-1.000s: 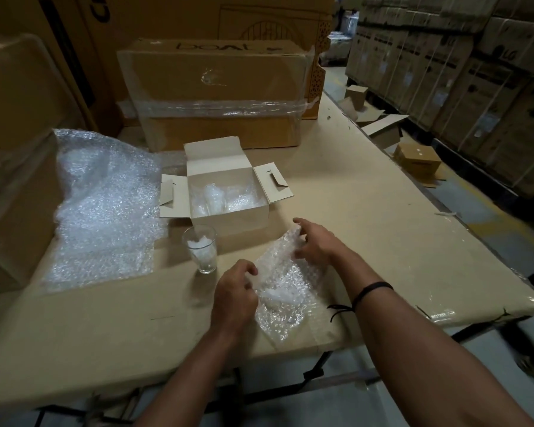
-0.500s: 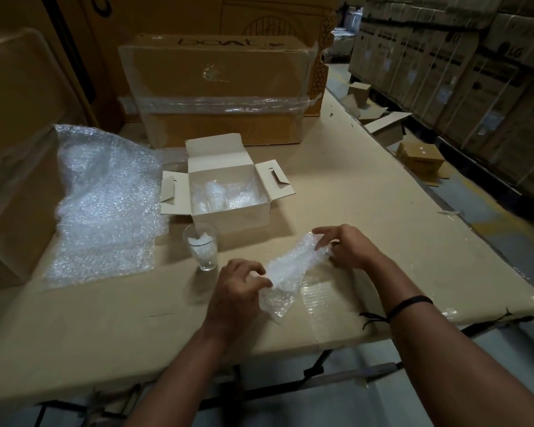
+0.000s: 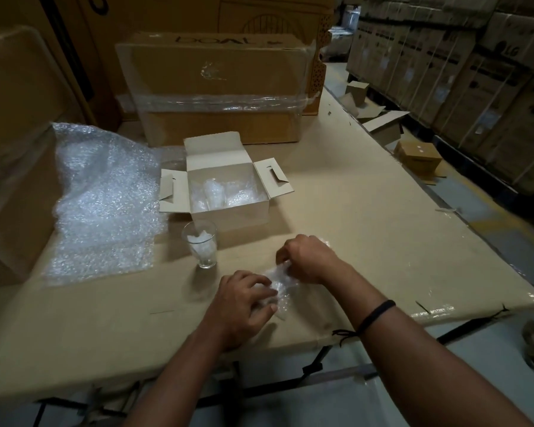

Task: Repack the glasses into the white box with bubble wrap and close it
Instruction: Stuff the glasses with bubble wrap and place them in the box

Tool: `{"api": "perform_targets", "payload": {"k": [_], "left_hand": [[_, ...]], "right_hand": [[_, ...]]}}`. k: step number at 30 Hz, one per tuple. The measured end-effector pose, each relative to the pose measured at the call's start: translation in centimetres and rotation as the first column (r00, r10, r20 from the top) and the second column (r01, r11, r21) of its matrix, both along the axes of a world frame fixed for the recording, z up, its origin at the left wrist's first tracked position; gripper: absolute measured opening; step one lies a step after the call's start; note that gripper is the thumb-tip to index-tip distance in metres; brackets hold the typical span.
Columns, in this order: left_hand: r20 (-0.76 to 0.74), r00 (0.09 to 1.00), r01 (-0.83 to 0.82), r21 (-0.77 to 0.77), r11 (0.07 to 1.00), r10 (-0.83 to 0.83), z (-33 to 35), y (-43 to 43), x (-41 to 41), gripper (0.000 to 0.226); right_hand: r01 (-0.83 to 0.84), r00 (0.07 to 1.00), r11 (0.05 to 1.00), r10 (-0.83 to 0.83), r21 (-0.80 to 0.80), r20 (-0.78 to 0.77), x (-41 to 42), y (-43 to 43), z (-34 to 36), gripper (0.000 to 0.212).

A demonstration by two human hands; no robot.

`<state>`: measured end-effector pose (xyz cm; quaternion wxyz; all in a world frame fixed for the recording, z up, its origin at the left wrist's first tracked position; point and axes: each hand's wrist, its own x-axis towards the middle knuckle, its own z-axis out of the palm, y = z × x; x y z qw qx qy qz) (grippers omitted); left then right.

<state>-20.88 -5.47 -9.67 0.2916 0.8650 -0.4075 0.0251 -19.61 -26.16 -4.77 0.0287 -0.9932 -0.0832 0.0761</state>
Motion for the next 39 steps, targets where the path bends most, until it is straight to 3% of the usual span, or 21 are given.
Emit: {"api": "perform_targets", "payload": {"k": [3,6,8,10,12,14,15,18,21,23,26,30,32,33,35,36,37,39], "left_hand": [[-0.048,0.996,-0.085,-0.101,0.991,0.080,-0.5,0.9,0.2,0.032],[-0.157,0.951,-0.299,-0.236,0.924,0.268,-0.3,2.1,0.4,0.029],[-0.218,0.875,-0.479,-0.258,0.839,0.433,0.2,3.2,0.5,0.029],[-0.199,0.776,-0.630,-0.219,0.745,0.598,0.4,4.5,0.7,0.027],[-0.179,0.673,-0.739,-0.176,0.650,0.717,0.5,5.6,1.1,0.016],[-0.178,0.604,-0.797,-0.128,0.591,0.777,0.6,6.3,1.9,0.014],[-0.181,0.589,-0.807,-0.086,0.584,0.788,0.6,6.5,2.6,0.024],[-0.192,0.630,-0.760,0.047,0.648,0.753,0.8,6.7,5.0,0.056],[-0.218,0.725,-0.647,0.110,0.754,0.653,1.2,6.5,6.7,0.063],[-0.280,0.735,-0.606,0.136,0.783,0.618,0.8,6.6,7.6,0.061],[-0.311,0.705,-0.632,0.130,0.764,0.637,-0.5,6.9,8.5,0.066],[-0.305,0.744,-0.610,0.053,0.790,0.595,-0.6,6.9,8.9,0.060],[-0.314,0.766,-0.589,0.005,0.808,0.560,-0.4,6.9,8.8,0.054],[-0.327,0.770,-0.585,-0.016,0.811,0.548,-0.3,7.0,8.8,0.051],[-0.343,0.783,-0.576,-0.082,0.813,0.519,-0.3,7.1,8.7,0.038],[-0.339,0.799,-0.560,-0.121,0.819,0.496,-0.2,7.1,8.6,0.035],[-0.338,0.813,-0.544,-0.150,0.826,0.474,-0.1,7.2,8.6,0.035],[-0.341,0.830,-0.519,-0.184,0.835,0.441,-0.2,7.2,8.7,0.030]], "right_hand": [[0.160,0.987,0.987,-0.160,0.018,-0.004,0.2,-0.2,0.3,0.028],[0.364,0.916,0.880,-0.398,0.305,0.056,0.6,-0.8,0.3,0.022],[0.417,0.840,0.629,-0.543,0.655,-0.014,0.9,-1.0,0.6,0.015],[0.421,0.788,0.267,-0.581,0.867,-0.204,0.9,-0.9,1.0,0.016],[0.416,0.773,0.037,-0.541,0.909,-0.332,0.7,-0.6,1.3,0.016],[0.419,0.767,-0.073,-0.505,0.905,-0.396,0.7,0.0,1.3,0.018],[0.424,0.767,-0.116,-0.482,0.898,-0.424,0.7,0.3,1.2,0.020],[0.452,0.758,-0.281,-0.379,0.847,-0.531,1.0,1.4,1.2,0.032],[0.440,0.784,-0.436,-0.241,0.785,-0.572,1.5,2.2,1.6,0.045],[0.401,0.816,-0.389,-0.259,0.829,-0.516,2.0,2.9,2.0,0.039],[0.286,0.845,-0.233,-0.396,0.930,-0.359,2.6,4.5,3.1,0.019],[0.185,0.845,-0.007,-0.509,0.983,-0.163,4.1,7.5,4.3,0.024],[0.180,0.839,0.198,-0.542,0.964,-0.045,4.7,9.3,4.9,0.023],[0.177,0.846,0.398,-0.529,0.900,0.068,5.0,10.0,5.1,0.020],[0.140,0.893,0.812,-0.350,0.567,0.281,5.2,11.2,5.5,0.013],[0.099,0.914,0.915,-0.239,0.392,0.327,5.2,11.6,5.6,0.016],[0.056,0.924,0.958,-0.157,0.281,0.349,5.3,11.9,5.7,0.021],[-0.004,0.935,0.984,-0.059,0.178,0.349,5.4,12.1,6.0,0.027]]}}
